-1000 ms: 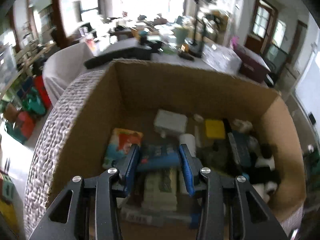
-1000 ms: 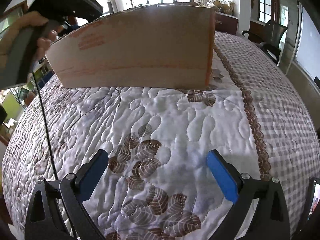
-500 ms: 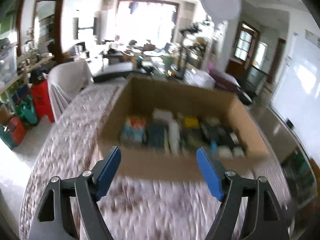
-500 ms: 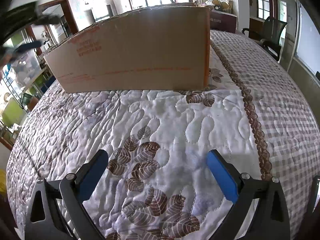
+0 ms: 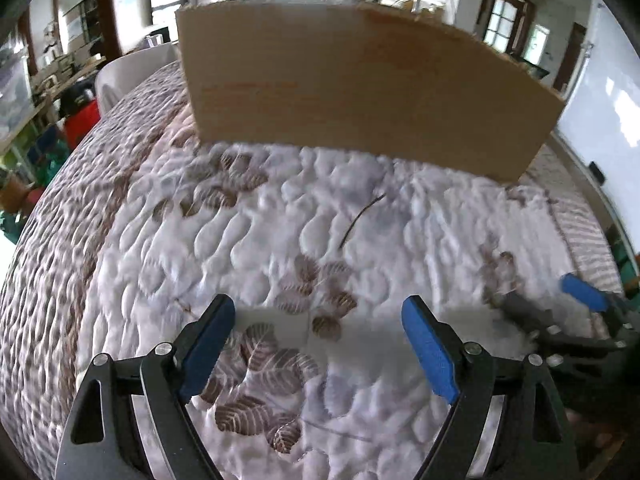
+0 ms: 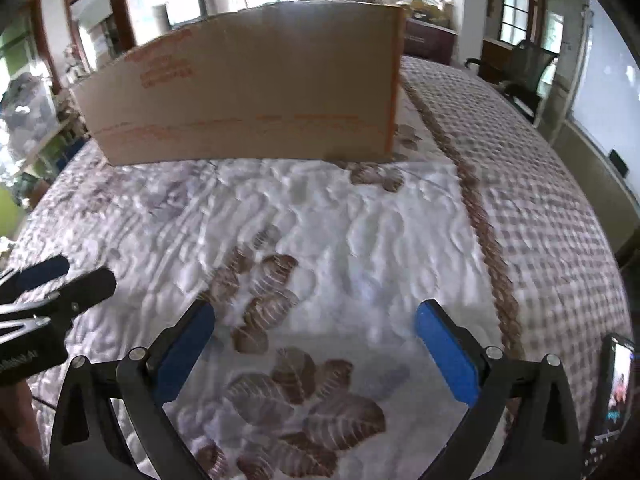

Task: Organize objects

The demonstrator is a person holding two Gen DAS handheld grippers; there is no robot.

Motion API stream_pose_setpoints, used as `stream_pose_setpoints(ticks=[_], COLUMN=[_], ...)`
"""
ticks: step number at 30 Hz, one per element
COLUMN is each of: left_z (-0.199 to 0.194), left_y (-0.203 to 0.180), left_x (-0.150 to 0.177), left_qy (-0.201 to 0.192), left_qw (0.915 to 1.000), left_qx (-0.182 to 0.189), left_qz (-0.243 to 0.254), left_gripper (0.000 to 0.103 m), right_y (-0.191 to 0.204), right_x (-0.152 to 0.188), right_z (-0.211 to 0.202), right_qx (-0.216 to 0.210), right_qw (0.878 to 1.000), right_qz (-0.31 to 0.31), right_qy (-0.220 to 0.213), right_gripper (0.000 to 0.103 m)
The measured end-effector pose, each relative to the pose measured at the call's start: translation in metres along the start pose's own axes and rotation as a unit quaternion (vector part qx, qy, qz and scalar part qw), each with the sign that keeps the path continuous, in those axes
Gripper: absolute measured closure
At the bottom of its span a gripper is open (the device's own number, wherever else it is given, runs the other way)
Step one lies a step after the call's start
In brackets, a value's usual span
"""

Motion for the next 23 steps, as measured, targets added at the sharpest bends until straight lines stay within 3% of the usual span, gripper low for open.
stream_pose_setpoints(ticks=[1, 3, 4, 5, 23], left_z=[0.000, 0.001, 0.002, 0.002, 0.002], left_y=[-0.001, 0.000, 0.002, 0.003, 0.019], left_x=[0.001, 0.005, 0.007, 0.006, 0.005], left_qy=[-0.006, -0.013, -0.008, -0.010, -0.007], left_qw=[0.9996, 0.9993, 0.9996, 0.9997, 0.9997], left_qx=[-0.018, -0.031, -0.026, -0.022, -0.023], left_qz=[0.019, 0.017, 0.005, -0.002, 0.005], left_gripper=[0.012, 0.000, 0.000, 0.000, 0.000], right_y=[-0.002, -0.003, -0.003, -0.001, -0.001], right_x=[0.000, 0.000, 0.001, 0.001, 0.001], right_z=[0.000, 0.000, 0.001, 0.002, 0.003], right_qx=[0.005, 0.013, 0.016, 0.022, 0.020], right_qw=[1.000, 1.000, 1.000, 1.000, 1.000], right_qz=[0.004, 0.003, -0.002, -0.010, -0.009], right_qy=[0.000, 0.001, 0.003, 0.006, 0.006], right_gripper=[0.103, 0.100, 0.054, 0.000, 0.000])
Point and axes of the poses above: each gripper's, at about its wrist camera, not at the fingertips, and z roughly the way its jaws point, y to its left, x to its underside, the point moved 5 cm from there along z, roughly the way its jaws point, and after that the axes turned 15 degrees about -y, right-handed, at the moved point
